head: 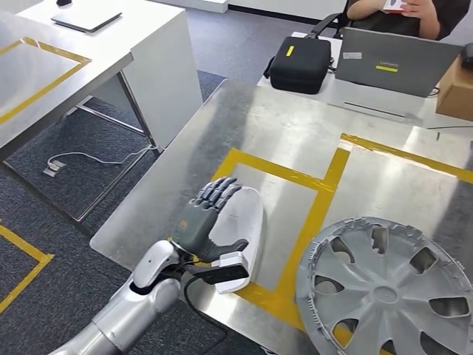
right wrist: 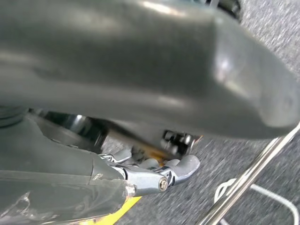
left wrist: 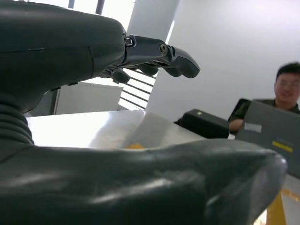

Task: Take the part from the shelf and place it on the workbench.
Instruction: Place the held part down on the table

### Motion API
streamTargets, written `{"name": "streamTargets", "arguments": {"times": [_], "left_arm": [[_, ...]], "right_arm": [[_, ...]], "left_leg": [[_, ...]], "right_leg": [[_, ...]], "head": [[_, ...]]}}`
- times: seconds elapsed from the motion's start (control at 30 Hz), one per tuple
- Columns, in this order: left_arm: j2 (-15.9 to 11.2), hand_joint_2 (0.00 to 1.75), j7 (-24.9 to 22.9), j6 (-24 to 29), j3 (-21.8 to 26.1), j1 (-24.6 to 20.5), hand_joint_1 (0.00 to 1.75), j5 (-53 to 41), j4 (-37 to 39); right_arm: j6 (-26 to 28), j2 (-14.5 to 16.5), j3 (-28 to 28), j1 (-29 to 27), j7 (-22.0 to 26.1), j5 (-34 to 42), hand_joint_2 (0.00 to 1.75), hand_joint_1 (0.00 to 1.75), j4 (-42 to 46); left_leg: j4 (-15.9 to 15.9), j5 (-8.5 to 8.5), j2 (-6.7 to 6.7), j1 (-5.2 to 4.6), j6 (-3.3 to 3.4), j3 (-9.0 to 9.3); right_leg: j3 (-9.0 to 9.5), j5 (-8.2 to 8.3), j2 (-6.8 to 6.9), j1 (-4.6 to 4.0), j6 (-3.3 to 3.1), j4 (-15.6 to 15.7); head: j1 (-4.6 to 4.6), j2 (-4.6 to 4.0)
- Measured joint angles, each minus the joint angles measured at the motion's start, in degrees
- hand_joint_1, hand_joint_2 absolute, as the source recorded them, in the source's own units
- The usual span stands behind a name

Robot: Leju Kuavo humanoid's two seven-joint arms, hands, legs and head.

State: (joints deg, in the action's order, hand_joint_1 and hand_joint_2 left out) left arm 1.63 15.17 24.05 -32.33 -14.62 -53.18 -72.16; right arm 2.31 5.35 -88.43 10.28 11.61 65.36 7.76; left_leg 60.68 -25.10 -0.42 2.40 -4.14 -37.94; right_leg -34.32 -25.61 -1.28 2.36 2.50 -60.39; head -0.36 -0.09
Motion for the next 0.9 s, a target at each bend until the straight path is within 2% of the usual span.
{"name": "streamTargets", "arguments": {"times": [0.07,0.1,0.13,0.17,0.2,0.23,0.27,0.3,0.33,0.4,0.43,0.47,0.5,0.57,0.6,0.63,0.67,0.7,0.73,0.77,0.8,0.83,0.87,0.9], "left_arm": [[-1.85,0.00,2.57,2.33,3.90,4.72,0.00,3.28,-3.66],[-2.70,0.00,3.93,3.12,6.13,7.10,0.00,4.77,-5.32],[-3.42,0.00,5.04,3.53,8.16,9.25,0.00,5.78,-6.65],[-4.04,0.00,5.81,3.69,9.96,10.91,0.00,6.38,-7.77],[-4.45,0.00,6.23,3.81,11.35,12.04,0.00,6.74,-8.72],[-4.72,0.00,6.43,4.02,12.55,12.96,0.00,7.30,-9.66],[-4.84,0.00,6.61,4.40,13.77,13.81,0.00,8.28,-10.64],[-4.82,0.00,6.96,4.99,15.05,14.79,0.00,9.77,-11.52],[-4.79,0.00,7.66,5.59,16.58,15.95,0.00,11.72,-12.24],[-4.62,0.00,10.11,6.35,20.69,18.56,0.00,16.05,-12.89],[-4.47,0.00,11.59,6.33,23.17,19.78,0.00,17.80,-12.94],[-4.18,0.00,12.96,5.99,25.92,20.75,0.00,19.12,-12.86],[-3.62,0.00,14.14,5.46,28.68,21.37,0.00,19.96,-12.68],[-2.31,0.00,16.00,3.93,34.00,21.89,0.00,21.20,-11.81],[-1.65,0.00,16.67,3.10,36.57,21.95,0.00,21.76,-10.88],[-1.17,0.00,17.32,2.42,39.22,21.87,0.00,22.26,-9.25],[-0.66,0.00,17.95,1.95,42.18,21.65,0.00,22.64,-7.11],[-0.17,0.00,18.72,1.68,45.40,21.27,0.00,22.94,-4.21],[0.23,0.00,19.83,1.63,48.64,20.78,0.00,23.08,-0.88],[0.58,0.00,21.02,1.64,51.69,20.26,0.00,23.17,2.30],[0.79,0.00,22.26,1.65,54.31,19.75,0.00,23.21,5.42],[0.92,0.00,23.27,1.67,56.66,19.15,0.00,23.14,8.23],[1.00,0.00,23.77,1.75,58.67,18.54,0.00,22.95,10.86],[1.04,0.00,23.95,1.91,60.56,17.98,0.00,22.57,13.60]], "right_arm": [[0.47,-0.12,0.00,-0.34,0.32,0.14,0.00,0.00,-0.02],[0.61,-0.17,0.00,-0.50,0.45,0.21,0.00,0.00,-0.03],[0.74,-0.22,0.00,-0.68,0.55,0.28,0.00,0.00,-0.05],[0.83,-0.27,0.00,-0.89,0.56,0.32,0.00,0.00,-0.08],[0.89,-0.33,0.00,-1.13,0.54,0.36,0.00,0.00,-0.12],[0.99,-0.38,0.00,-1.34,0.53,0.39,0.00,0.00,-0.16],[1.07,-0.42,0.00,-1.51,0.53,0.44,0.00,0.00,-0.20],[1.18,-0.45,0.00,-1.64,0.53,0.52,0.00,0.00,-0.23],[1.30,-0.49,0.00,-1.75,0.57,0.61,0.00,0.00,-0.25],[1.54,-0.57,0.00,-2.04,0.76,0.78,0.00,0.00,-0.28],[1.65,-0.61,0.00,-2.22,0.90,0.87,0.00,0.00,-0.30],[1.73,-0.62,0.00,-2.43,1.12,0.96,0.00,0.00,-0.32],[1.78,-0.63,0.00,-2.58,1.29,1.06,0.00,0.00,-0.33],[1.84,-0.63,0.00,-2.72,1.51,1.27,0.00,0.00,-0.33],[1.87,-0.63,0.00,-2.74,1.54,1.38,0.00,0.00,-0.33],[1.91,-0.63,0.00,-2.76,1.56,1.49,0.00,0.00,-0.33],[1.96,-0.63,0.00,-2.82,1.57,1.59,0.00,0.00,-0.33],[2.01,-0.63,0.00,-2.92,1.56,1.69,0.00,0.00,-0.33],[2.04,-0.63,-0.01,-3.02,1.55,1.77,0.00,0.00,-0.33],[2.06,-0.63,-0.01,-3.13,1.54,1.81,0.00,0.00,-0.33],[2.07,-0.62,-0.02,-3.23,1.53,1.84,0.00,0.00,-0.32],[2.08,-0.61,-0.03,-3.31,1.51,1.86,0.00,0.00,-0.32],[2.08,-0.60,-0.03,-3.38,1.49,1.87,0.00,0.00,-0.32],[2.08,-0.58,-0.04,-3.44,1.44,1.92,0.00,0.00,-0.32]], "left_leg": [[8.23,-5.03,0.06,-0.47,0.44,-3.01],[11.47,-6.55,0.06,-0.73,0.76,-3.96],[12.92,-7.02,0.06,-1.01,1.20,-3.98],[12.21,-6.49,0.11,-1.33,1.75,-2.93],[9.56,-5.34,0.38,-1.69,2.35,-0.82],[5.80,-4.35,1.29,-2.12,2.94,2.12],[1.98,-3.77,2.39,-2.56,3.33,4.97],[-0.92,-3.50,3.29,-2.92,3.51,7.04],[-2.70,-3.50,3.86,-3.20,3.54,8.20],[-3.54,-2.91,3.25,-3.37,3.69,8.01],[-3.71,-2.45,2.86,-3.31,3.94,7.66],[-3.84,-1.84,2.44,-3.19,4.28,7.18],[-3.97,-1.14,1.93,-3.05,4.56,6.52],[-3.95,0.23,0.72,-3.04,4.93,4.86],[-3.94,0.92,0.06,-3.11,4.99,3.98],[-3.92,1.62,-0.60,-3.18,5.00,3.12],[-3.91,2.30,-1.25,-3.24,4.96,2.29],[-3.90,2.99,-1.91,-3.27,4.86,1.50],[-3.87,3.66,-2.53,-3.23,4.72,0.83],[-3.82,4.29,-3.10,-3.22,4.52,0.23],[-3.83,4.92,-3.65,-3.16,4.28,-0.17],[-3.88,5.52,-4.19,-3.08,4.00,-0.44],[-4.06,6.14,-4.80,-3.02,3.66,-0.59],[-4.37,6.76,-5.49,-2.97,3.29,-0.63]], "right_leg": [[-0.84,0.63,0.44,-0.63,-0.96,0.08],[-1.30,0.92,0.73,-1.00,-1.31,0.08],[-1.76,1.20,1.07,-1.39,-1.56,0.08],[-2.18,1.48,1.53,-1.76,-1.72,0.08],[-2.55,1.75,2.13,-2.06,-1.78,0.08],[-2.83,2.01,2.78,-2.32,-1.77,0.07],[-3.05,2.24,3.41,-2.58,-1.72,0.04],[-3.14,2.53,4.01,-2.76,-1.60,0.02],[-3.14,2.83,4.52,-2.85,-1.46,0.03],[-3.11,3.49,5.37,-2.83,-1.08,0.26],[-3.33,3.12,5.13,-2.76,-0.79,0.09],[-3.76,1.79,4.47,-2.74,-0.47,-0.82],[-4.48,-0.47,3.55,-2.73,-0.21,-2.93],[-6.21,-6.11,1.96,-2.79,-0.01,-9.82],[-6.71,-7.86,1.66,-2.86,-0.12,-13.12],[-6.50,-8.36,1.49,-2.96,-0.32,-14.97],[-5.31,-7.68,1.30,-3.08,-0.60,-14.86],[-3.04,-6.22,0.93,-3.20,-0.96,-12.62],[-0.04,-5.03,-0.01,-3.32,-1.37,-8.77],[3.18,-4.73,-1.29,-3.37,-1.76,-4.27],[5.47,-4.81,-2.37,-3.41,-1.96,-0.73],[6.75,-5.31,-3.11,-3.46,-2.09,1.57],[7.13,-5.54,-3.11,-3.52,-2.21,2.56],[6.82,-5.10,-2.55,-3.55,-2.39,2.72]], "head": [[-0.45,0.00],[-0.58,0.00],[-0.70,0.00],[-0.82,0.00],[-0.93,0.00],[-1.02,0.00],[-1.05,0.00],[-0.99,0.00],[-1.01,0.00],[-0.94,0.00],[-0.95,0.00],[-0.86,0.00],[-0.80,0.00],[-0.63,0.00],[-0.60,0.00],[-0.58,0.00],[-0.59,0.00],[-0.58,0.00],[-0.59,0.00],[-0.64,0.00],[-0.67,0.01],[-0.60,0.01],[-0.52,0.01],[-0.41,0.01]]}}
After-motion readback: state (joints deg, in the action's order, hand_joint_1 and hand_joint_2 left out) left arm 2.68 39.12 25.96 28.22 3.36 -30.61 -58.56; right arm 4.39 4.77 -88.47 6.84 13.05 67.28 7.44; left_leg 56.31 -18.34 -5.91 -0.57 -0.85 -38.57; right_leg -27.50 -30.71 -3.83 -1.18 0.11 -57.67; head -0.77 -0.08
